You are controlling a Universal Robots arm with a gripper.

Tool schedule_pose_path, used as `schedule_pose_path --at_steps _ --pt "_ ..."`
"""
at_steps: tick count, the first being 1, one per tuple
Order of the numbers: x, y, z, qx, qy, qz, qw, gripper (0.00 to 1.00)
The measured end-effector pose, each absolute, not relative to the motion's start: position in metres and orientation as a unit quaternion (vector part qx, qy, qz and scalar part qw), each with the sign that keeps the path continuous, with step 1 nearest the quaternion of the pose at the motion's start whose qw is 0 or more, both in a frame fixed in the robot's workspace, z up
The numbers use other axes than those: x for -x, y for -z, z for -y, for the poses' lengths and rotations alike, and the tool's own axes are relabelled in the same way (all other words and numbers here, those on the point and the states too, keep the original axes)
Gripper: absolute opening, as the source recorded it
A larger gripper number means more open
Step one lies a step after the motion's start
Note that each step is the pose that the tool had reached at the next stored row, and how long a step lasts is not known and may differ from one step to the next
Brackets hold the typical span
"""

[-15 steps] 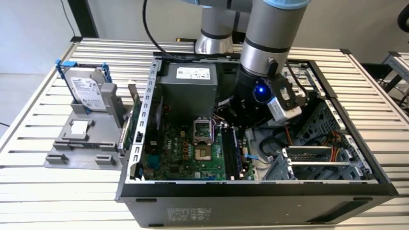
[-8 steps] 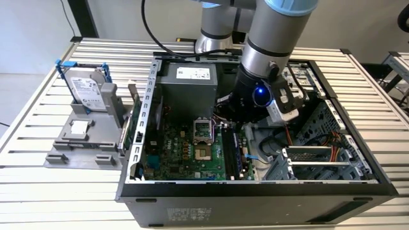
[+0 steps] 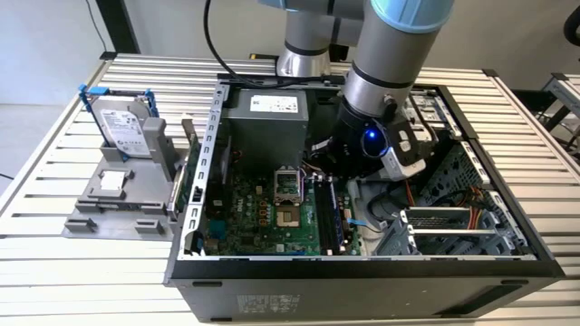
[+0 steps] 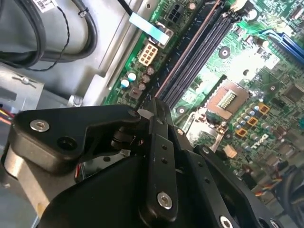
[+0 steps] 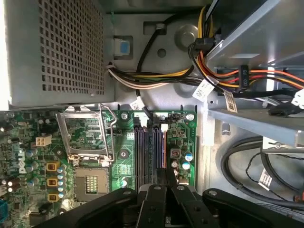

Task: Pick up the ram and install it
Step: 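Press down the ram until it locks into place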

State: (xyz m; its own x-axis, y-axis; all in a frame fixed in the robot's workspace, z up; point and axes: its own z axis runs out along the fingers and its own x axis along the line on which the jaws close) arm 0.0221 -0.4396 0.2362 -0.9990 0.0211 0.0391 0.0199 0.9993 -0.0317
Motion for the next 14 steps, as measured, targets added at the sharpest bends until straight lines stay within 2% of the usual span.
schedule_pose_path --at_steps 14 --pt "-0.022 -0.219 0.442 0.013 -0.018 1.0 0.02 0.0"
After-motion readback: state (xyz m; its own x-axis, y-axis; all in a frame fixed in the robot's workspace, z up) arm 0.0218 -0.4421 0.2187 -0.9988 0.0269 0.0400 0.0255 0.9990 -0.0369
